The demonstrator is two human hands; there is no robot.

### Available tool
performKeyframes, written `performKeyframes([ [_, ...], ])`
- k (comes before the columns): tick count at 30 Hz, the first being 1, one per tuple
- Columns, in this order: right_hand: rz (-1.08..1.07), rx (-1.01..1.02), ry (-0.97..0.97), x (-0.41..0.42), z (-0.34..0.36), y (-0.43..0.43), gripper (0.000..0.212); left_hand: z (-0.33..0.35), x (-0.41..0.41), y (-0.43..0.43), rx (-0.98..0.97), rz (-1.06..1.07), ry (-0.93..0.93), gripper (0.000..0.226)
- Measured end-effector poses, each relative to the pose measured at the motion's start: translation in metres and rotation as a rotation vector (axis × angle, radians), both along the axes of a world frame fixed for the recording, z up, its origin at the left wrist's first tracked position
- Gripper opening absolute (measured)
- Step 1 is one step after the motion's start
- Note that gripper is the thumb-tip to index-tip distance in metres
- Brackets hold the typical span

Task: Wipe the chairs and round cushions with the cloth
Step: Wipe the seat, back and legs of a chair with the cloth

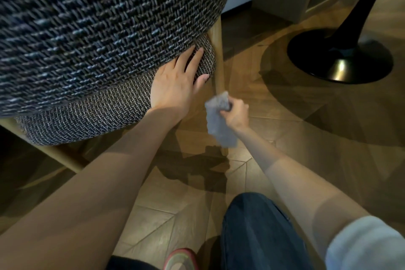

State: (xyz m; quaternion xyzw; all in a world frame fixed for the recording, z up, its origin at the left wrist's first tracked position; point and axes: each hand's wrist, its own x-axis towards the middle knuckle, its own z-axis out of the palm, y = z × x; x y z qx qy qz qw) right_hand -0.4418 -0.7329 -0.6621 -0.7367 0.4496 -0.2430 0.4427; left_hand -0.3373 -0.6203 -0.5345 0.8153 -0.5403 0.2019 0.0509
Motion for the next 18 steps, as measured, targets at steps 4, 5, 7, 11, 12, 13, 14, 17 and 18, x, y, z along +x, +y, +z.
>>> performKeyframes([
  [4, 0.083, 0.096, 0.184, -0.022, -0.017, 0.002, 0.02, 0.006, -0.005, 0.002, 0.055, 0.031, 0.026, 0.073],
  [5, 0.056, 0.08, 0.152, -0.026, -0.013, 0.004, 0.023, 0.007, -0.005, 0.001, 0.067, 0.042, 0.042, 0.073],
  [7, -0.022, 0.018, 0.098, -0.029, 0.0, 0.009, 0.026, 0.006, -0.002, -0.002, 0.078, 0.063, 0.088, 0.07],
  [11, -0.12, -0.053, 0.003, -0.027, 0.027, 0.008, 0.022, 0.002, -0.003, -0.004, 0.137, 0.091, 0.186, 0.07],
  [12, -0.136, -0.056, 0.02, -0.027, 0.037, 0.007, 0.021, 0.004, -0.006, -0.003, 0.15, 0.104, 0.208, 0.07],
  [13, -0.148, -0.048, 0.05, -0.026, 0.047, 0.006, 0.021, 0.004, -0.011, -0.003, 0.144, 0.12, 0.223, 0.069],
  [14, -0.151, -0.023, 0.089, -0.027, 0.06, 0.005, 0.021, 0.008, -0.018, -0.001, 0.135, 0.135, 0.267, 0.064],
  [17, -0.116, 0.094, 0.187, -0.037, 0.102, 0.005, 0.021, 0.026, -0.047, 0.005, 0.127, 0.118, 0.58, 0.053],
  [18, -0.098, 0.119, 0.22, -0.043, 0.116, 0.006, 0.021, 0.033, -0.056, 0.007, 0.16, 0.115, 0.662, 0.056],
])
